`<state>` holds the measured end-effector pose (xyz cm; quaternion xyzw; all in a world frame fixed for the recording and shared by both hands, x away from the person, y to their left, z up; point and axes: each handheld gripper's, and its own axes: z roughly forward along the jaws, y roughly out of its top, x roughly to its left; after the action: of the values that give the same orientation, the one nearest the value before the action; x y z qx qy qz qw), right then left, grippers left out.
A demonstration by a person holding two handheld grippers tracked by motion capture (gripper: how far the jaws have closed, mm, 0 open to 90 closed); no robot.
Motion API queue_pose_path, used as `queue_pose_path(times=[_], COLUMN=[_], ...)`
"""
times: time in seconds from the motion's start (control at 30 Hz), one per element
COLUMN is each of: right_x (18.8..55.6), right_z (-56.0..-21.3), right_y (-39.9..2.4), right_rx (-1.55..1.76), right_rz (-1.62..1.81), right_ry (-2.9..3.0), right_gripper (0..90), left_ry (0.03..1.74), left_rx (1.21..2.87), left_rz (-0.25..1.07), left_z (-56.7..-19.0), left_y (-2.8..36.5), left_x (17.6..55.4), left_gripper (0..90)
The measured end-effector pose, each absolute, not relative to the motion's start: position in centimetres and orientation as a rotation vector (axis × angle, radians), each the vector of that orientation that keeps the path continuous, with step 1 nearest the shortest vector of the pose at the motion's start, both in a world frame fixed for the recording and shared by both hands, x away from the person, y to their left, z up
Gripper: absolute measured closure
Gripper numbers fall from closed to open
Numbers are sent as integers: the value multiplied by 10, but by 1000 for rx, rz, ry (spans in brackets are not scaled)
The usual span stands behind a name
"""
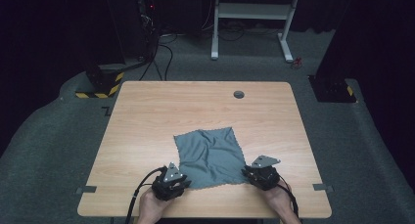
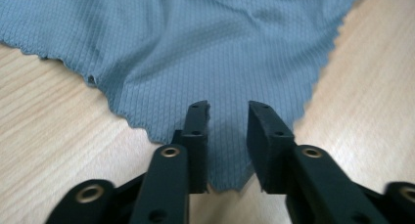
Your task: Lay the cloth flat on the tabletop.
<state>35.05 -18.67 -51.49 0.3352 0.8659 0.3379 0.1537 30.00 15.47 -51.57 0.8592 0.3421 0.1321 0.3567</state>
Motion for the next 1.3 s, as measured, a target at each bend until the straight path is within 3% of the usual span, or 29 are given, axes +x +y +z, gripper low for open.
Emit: queue_pose_path(times=[0.3,0.5,0.63,0.8,1.17,1.2,1.3], right_x=[349,340,335,331,313,311,319], right_z=[-515,-512,-515,-517,-513,-513,-510], right_y=[-191,-196,-196,-196,-200,-199,-200], right_rx=[974,959,948,905,872,875,905], right_rz=[972,1014,990,1007,979,980,1034], right_ry=[2479,2476,2497,2511,2564,2564,2542], right_gripper=[762,759,777,889,888,830,823], left_ry=[901,940,1004,1044,1015,1030,1041], left_rx=[2257,2190,2127,2130,2178,2173,2168], left_rz=[317,372,398,414,415,407,404], left_z=[-512,-511,-512,-518,-518,-517,-516], left_y=[167,166,164,159,160,160,162], left_x=[282,287,311,329,331,333,336], left_gripper=[725,548,498,482,482,482,482])
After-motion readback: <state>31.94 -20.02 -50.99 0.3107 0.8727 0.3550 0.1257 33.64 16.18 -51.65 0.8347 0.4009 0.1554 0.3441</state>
